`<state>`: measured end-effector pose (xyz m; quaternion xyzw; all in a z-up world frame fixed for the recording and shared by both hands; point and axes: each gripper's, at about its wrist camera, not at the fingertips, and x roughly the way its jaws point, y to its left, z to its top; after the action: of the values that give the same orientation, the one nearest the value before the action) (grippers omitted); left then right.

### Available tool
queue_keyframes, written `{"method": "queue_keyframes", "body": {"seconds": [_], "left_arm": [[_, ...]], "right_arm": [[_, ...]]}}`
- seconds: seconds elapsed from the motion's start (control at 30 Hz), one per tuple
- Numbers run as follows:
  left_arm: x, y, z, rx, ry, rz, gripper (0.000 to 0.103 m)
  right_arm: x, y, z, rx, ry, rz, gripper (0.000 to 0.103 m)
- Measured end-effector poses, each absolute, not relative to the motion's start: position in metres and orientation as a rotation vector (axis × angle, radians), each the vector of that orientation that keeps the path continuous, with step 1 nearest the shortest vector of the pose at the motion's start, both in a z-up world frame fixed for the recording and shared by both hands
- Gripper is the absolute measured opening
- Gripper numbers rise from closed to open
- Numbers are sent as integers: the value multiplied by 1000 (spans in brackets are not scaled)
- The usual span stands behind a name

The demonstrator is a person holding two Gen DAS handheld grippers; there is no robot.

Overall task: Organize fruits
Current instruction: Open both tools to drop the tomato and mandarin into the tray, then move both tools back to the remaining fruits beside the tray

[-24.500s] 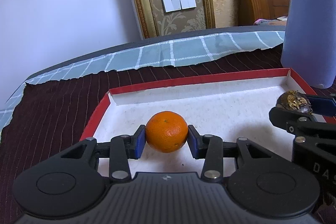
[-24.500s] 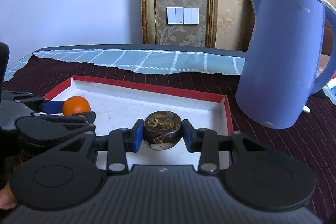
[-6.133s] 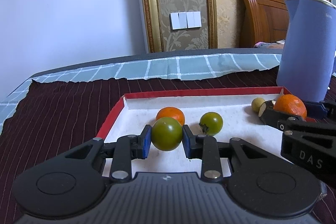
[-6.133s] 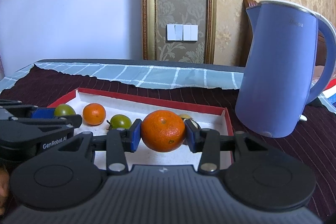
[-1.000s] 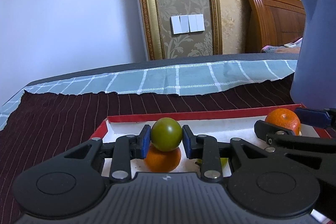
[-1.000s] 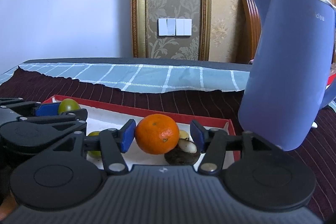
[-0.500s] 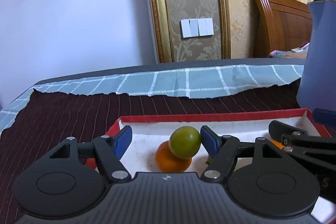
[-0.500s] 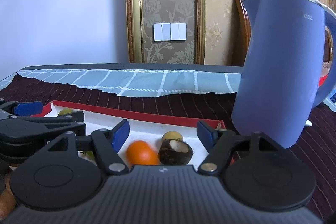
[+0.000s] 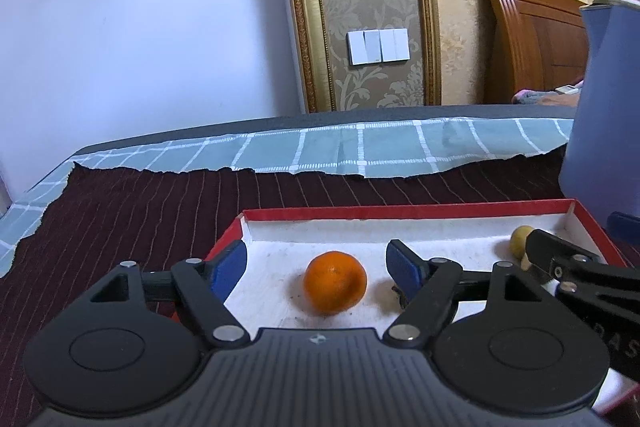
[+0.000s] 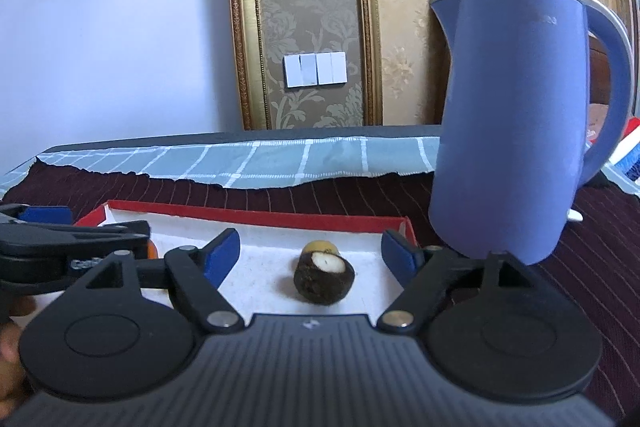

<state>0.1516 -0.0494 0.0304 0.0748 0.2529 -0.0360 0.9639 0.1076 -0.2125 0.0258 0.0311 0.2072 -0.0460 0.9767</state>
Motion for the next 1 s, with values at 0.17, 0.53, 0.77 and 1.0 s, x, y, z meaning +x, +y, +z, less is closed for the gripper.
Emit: {"method": "queue_keyframes", "body": {"seconds": [0.17,0.53,0.77,1.0], "left_arm": [[136,-44,32,154,521,-83,77],[99,-25,31,115,549,-106,77],[80,-12,26,83,561,-111,77],[62,7,25,43,558,-114,77]], "right_arm": [[98,-211,26,78,409,-102,79],[56,-202,25,87,390,-86,80],[34,-190,22,48,398,-57,88],[11,-184,21,48,423,-13,102]]}}
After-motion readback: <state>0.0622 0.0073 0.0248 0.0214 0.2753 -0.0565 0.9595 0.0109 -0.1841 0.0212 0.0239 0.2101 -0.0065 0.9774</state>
